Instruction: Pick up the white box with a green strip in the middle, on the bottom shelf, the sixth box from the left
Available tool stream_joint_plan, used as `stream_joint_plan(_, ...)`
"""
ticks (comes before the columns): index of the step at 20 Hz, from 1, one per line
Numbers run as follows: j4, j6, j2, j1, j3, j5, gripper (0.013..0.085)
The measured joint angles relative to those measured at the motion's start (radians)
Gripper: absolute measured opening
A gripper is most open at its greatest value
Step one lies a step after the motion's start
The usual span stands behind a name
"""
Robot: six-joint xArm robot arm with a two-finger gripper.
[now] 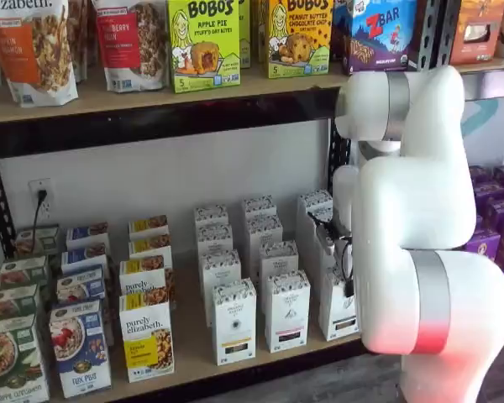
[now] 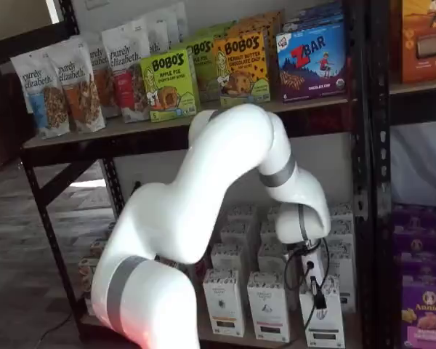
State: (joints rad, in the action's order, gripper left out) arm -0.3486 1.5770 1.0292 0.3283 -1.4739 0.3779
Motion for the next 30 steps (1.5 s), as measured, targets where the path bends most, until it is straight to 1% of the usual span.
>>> stream_joint_plan(3, -0.018, -0.018, -0.043, 0.002, 0.066, -0.024, 0.049)
stream_joint_plan(6, -0.054, -0.051, -0.094, 0.005, 0.141, -0.048, 0.049)
stream_joint_plan(8, -0.09, -0.085, -0.136, 0.008, 0.204, -0.067, 0.049)
stream_joint_plan(9, -0.116, -0.109, -0.163, 0.01, 0.245, -0.08, 0.049)
stream_joint_plan(13, -0.187, -0.178, -0.258, 0.014, 0.381, -0.115, 0.049)
stream_joint_plan(18, -0.258, -0.244, -0.373, 0.02, 0.523, -0.155, 0.049)
stream_joint_plan(20, -0.287, -0.273, -0.431, 0.019, 0.578, -0.143, 0.049)
stream_joint_plan(21, -0.309, -0.293, -0.462, 0.019, 0.606, -0.134, 0.049)
stream_joint_plan(22, -0.343, -0.323, -0.501, 0.021, 0.64, -0.127, 0.049)
stream_joint_plan(23, -0.363, -0.34, -0.525, 0.023, 0.662, -0.124, 0.049)
stream_joint_plan(24, -0.372, -0.346, -0.562, 0.025, 0.692, -0.117, 0.049)
stream_joint_plan(25, -0.364, -0.336, -0.589, 0.027, 0.716, -0.113, 0.049)
stream_joint_plan(28, -0.288, -0.258, -0.696, 0.027, 0.789, -0.068, 0.049)
stream_joint_plan(30, -0.25, -0.217, -0.761, 0.026, 0.824, -0.03, 0.049)
